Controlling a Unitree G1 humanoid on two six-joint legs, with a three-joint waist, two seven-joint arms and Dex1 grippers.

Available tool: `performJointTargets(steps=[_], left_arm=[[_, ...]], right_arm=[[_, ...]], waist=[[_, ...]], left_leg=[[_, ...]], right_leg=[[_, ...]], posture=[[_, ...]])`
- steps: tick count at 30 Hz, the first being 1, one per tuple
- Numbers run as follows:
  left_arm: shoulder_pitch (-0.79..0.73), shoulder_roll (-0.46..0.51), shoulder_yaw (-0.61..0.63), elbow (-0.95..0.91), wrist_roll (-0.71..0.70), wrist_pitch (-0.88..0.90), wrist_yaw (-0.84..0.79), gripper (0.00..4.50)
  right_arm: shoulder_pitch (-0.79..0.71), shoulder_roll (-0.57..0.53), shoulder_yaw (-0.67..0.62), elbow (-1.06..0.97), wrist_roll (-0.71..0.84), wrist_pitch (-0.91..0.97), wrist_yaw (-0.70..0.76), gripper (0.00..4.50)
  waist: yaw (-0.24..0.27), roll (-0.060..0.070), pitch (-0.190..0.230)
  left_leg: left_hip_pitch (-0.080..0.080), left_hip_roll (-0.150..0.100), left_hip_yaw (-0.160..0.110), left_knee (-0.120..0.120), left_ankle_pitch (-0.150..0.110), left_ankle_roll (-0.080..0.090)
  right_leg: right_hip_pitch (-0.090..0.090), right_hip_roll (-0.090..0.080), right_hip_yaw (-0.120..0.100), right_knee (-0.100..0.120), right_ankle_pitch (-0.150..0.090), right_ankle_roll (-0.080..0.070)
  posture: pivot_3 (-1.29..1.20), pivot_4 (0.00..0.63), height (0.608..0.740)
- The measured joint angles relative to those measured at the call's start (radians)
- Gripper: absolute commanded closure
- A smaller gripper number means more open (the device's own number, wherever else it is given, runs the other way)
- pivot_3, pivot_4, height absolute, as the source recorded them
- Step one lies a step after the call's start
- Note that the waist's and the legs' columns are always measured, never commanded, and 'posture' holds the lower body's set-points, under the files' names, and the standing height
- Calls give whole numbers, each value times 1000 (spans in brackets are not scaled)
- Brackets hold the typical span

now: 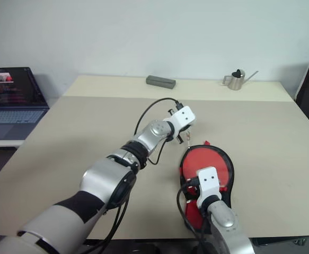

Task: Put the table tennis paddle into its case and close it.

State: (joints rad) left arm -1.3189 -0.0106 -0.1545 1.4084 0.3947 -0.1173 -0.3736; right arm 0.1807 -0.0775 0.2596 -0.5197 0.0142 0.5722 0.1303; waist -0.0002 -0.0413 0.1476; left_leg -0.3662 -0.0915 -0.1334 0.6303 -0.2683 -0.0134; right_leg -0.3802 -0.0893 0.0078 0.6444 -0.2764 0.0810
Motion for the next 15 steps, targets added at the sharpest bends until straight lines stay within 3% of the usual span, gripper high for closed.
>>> performJointTargets(steps=[15], left_arm=[[-20,-37,-17,3,43,-1,-13,4232]], right_arm=[[3,1,7,-1,0,5,-5,0]], waist=[[0,0,0]], left_leg=[[1,0,-1,2,-1,2]], right_leg=[[1,0,0,1,-2,4]], posture=[[0,150,740]])
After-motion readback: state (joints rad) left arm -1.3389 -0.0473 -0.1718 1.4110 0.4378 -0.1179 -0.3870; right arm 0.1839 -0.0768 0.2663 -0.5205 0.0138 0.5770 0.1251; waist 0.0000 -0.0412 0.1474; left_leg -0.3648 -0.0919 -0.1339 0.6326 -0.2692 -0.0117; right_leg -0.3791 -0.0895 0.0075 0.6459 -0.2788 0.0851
